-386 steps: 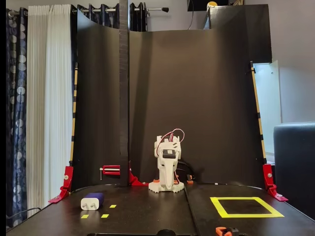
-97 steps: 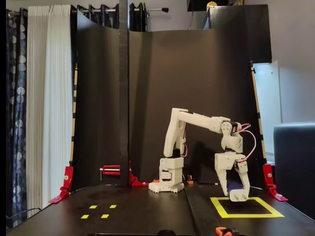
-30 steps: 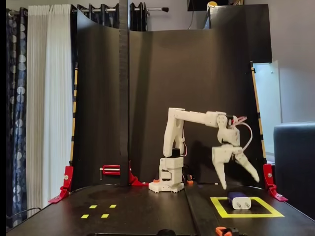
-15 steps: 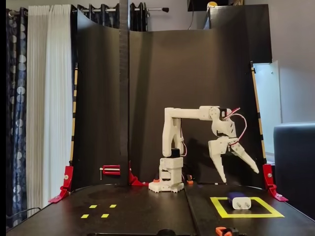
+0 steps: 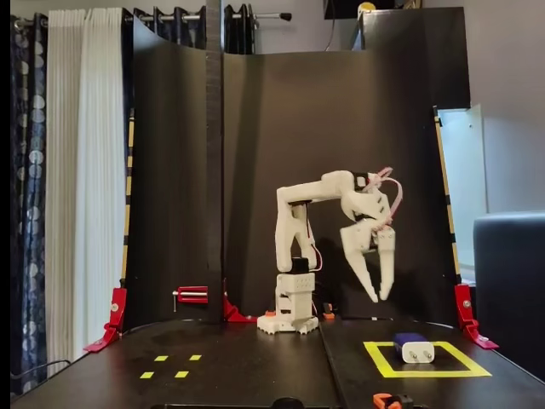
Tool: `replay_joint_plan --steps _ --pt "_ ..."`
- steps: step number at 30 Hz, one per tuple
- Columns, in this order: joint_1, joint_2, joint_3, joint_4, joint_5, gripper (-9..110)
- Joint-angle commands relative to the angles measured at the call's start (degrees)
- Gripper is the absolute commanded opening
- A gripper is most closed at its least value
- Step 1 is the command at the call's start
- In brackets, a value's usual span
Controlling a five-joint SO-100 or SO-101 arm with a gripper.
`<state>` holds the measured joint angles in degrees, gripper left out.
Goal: Grasp a block and put it in the designated area.
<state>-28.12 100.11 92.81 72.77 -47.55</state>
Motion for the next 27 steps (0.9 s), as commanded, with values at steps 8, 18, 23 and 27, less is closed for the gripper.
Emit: replay_joint_plan --steps 8,18,23,27 --pt "11.2 9.9 0.4 -7.9 3.1 0" --pt "20.4 22.9 17.4 -30.1 14.6 0" --pt "22.5 28.5 26.6 -39.7 19.8 0" --pt "23.4 33.4 32.8 -44.1 23.6 0"
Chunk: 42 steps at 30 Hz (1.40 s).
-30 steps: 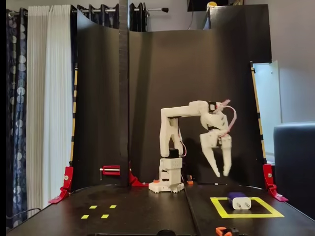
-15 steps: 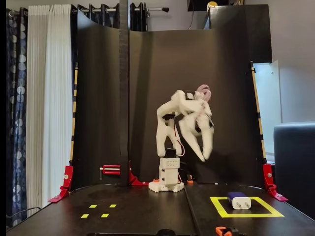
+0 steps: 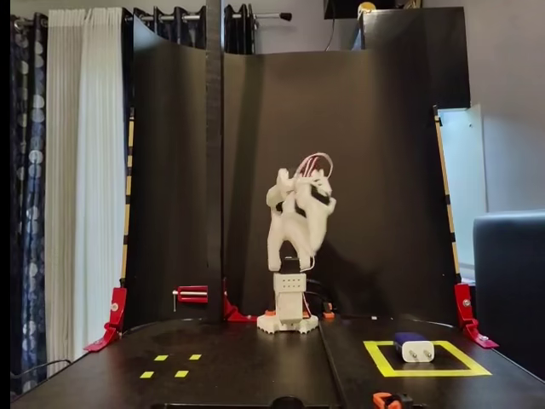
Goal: Grasp a block and put it in the designated area.
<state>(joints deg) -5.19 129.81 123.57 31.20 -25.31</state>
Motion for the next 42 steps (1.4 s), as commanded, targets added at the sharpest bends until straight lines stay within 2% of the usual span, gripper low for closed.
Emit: replay_joint_plan --steps 1,9,13,27,42 --pt "0.6 5.0 3.6 -3.5 2.7 0" --pt "1.2 16.1 14.7 -4.8 17.1 0" --pt "1.4 22.1 20.2 -3.2 21.0 0" --pt "0.6 45.3 42.4 3.4 20.0 0" --pt "1.2 55.3 54.1 5.0 18.7 0"
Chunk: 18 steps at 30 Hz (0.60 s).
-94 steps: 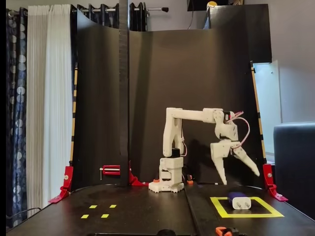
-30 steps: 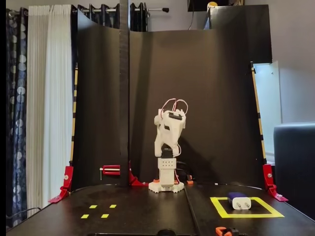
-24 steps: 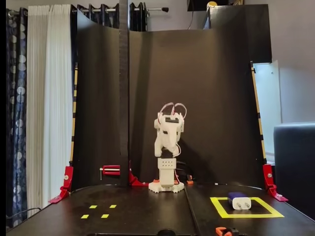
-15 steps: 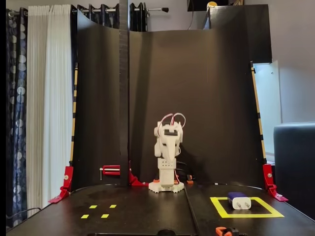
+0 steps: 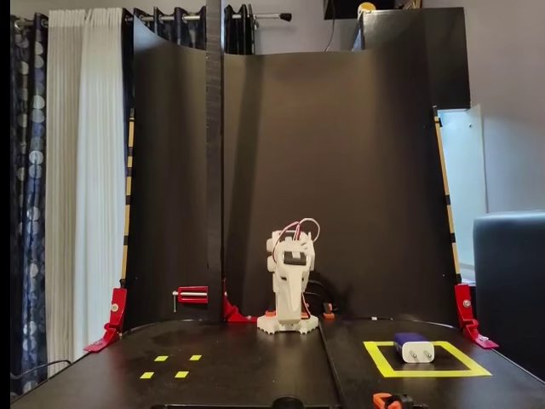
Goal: Grasp a block and put it in the designated area.
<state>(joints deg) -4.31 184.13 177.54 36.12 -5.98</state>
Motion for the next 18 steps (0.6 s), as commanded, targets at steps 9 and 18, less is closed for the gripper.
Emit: replay_joint_plan --steps 9,18 --pt "0.4 3.8 2.4 1.8 -0.8 0" --pt "0.4 5.2 2.5 5.4 -0.8 0"
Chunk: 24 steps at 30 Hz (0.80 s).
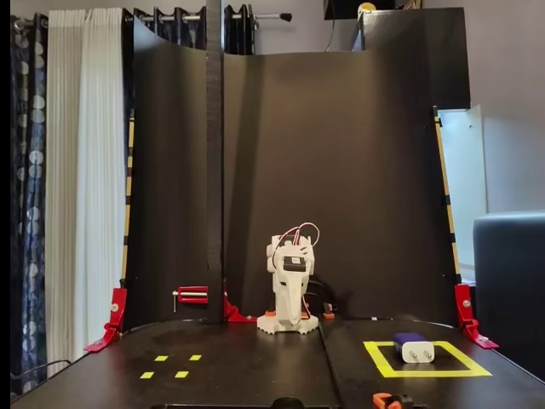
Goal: Grasp a block and put it in the designated area.
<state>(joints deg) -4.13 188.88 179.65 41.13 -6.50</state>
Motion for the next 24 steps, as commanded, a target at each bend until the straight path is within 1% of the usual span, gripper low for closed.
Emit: replay_joint_plan --steps 1,24 --pt "0.3 0.5 0.4 0.7 -0.3 0" --pt "1.6 0.8 0.4 2.5 -0.3 0"
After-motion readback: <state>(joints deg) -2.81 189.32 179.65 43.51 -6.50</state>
